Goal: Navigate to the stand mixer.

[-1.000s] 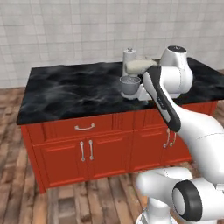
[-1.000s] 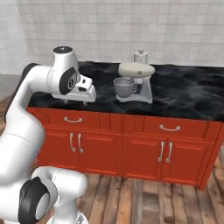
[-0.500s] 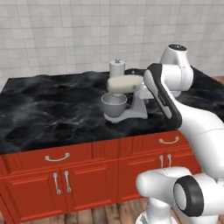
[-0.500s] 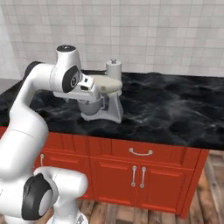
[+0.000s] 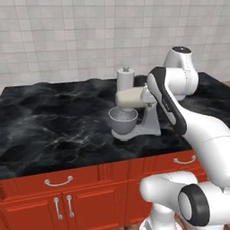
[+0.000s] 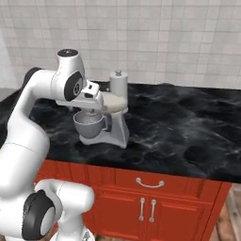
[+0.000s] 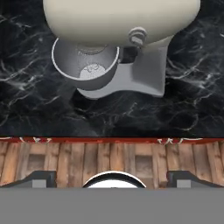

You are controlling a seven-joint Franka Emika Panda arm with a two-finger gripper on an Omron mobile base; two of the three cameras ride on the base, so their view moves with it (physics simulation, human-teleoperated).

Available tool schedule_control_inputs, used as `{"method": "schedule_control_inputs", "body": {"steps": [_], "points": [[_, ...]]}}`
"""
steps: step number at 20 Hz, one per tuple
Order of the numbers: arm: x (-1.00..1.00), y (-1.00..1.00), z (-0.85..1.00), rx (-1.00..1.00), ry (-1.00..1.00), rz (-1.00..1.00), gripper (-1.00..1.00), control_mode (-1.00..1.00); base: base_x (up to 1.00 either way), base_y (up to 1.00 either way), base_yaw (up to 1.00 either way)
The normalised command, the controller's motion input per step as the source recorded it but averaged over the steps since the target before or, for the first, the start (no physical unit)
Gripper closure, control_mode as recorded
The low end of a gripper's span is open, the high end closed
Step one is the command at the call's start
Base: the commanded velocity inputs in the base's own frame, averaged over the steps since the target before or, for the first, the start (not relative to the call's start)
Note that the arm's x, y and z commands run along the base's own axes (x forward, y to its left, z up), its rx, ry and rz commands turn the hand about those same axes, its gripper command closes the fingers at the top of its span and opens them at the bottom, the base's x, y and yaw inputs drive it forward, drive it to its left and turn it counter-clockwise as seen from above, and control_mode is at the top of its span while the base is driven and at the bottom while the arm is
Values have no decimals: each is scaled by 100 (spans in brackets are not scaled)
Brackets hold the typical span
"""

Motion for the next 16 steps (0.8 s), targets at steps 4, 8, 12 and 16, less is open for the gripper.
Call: {"method": "schedule_control_inputs", "body": {"steps": [4, 8, 12, 16], "points": [[0, 0, 0, 0, 0, 0, -100, 100, 73, 0, 0], [0, 0, 0, 0, 0, 0, -100, 100, 22, 0, 1], [0, 0, 0, 0, 0, 0, -100, 100, 2, 0, 0], [0, 0, 0, 0, 0, 0, -100, 100, 42, 0, 0]]}}
